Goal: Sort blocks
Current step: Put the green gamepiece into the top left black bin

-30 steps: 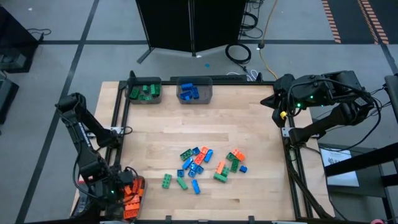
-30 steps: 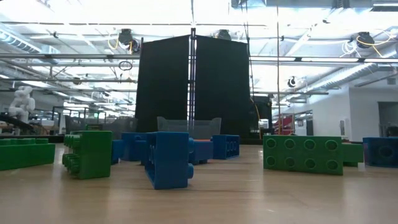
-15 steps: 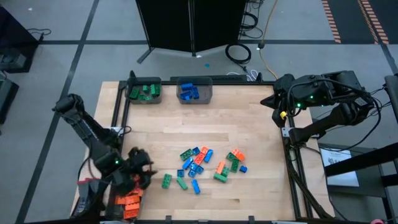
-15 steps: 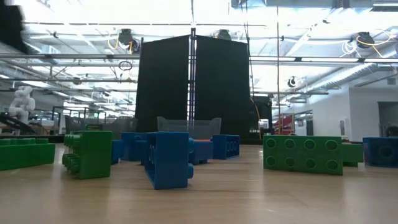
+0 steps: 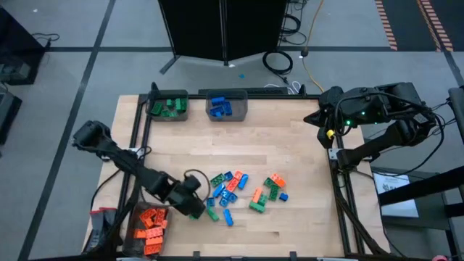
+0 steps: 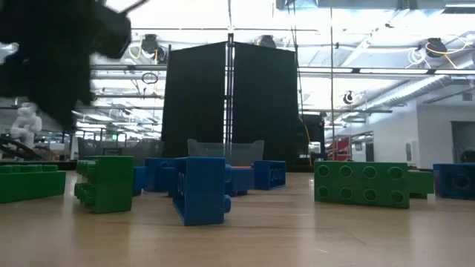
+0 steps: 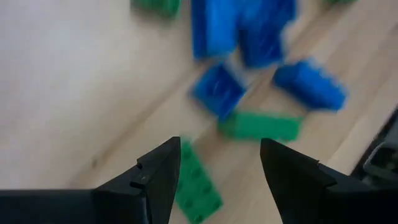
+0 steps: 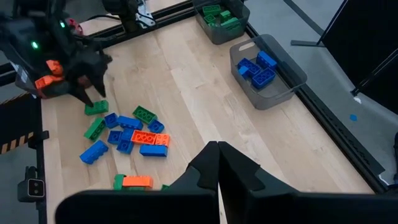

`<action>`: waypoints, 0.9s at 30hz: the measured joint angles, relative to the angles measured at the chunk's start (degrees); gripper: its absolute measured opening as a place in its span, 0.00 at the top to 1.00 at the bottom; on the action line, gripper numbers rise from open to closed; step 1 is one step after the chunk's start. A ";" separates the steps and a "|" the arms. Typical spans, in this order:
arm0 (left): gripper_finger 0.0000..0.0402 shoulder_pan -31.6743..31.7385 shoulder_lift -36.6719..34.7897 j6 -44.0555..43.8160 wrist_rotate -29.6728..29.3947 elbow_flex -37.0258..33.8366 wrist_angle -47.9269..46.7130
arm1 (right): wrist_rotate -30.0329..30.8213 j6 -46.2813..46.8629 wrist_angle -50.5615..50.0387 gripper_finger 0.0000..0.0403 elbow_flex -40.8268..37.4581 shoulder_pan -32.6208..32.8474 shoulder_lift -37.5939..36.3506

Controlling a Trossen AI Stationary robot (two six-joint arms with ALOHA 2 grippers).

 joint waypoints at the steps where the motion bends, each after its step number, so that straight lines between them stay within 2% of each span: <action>1: 0.45 -0.04 1.22 -1.51 1.99 0.20 -0.44 | 0.01 -0.20 0.00 1.00 0.00 0.01 0.01; 4: 0.45 -0.48 4.07 -6.50 5.37 1.88 -3.13 | 0.01 -0.96 0.00 1.00 0.00 -0.01 0.01; 13: 0.45 -0.70 9.61 -11.49 5.51 12.32 -17.00 | 0.01 -1.91 0.00 1.00 0.00 0.01 0.01; 20: 0.45 -0.74 15.11 -14.43 8.42 17.09 -18.54 | -0.01 -1.98 -0.62 1.00 0.00 0.01 0.01; 24: 0.45 -0.74 17.58 -16.66 13.68 17.24 -19.60 | 0.00 -3.02 -1.01 1.00 0.00 0.00 0.00; 27: 0.45 -0.87 18.67 -17.93 14.51 17.22 -21.16 | 0.01 -3.25 -1.01 1.00 0.00 -0.01 -0.01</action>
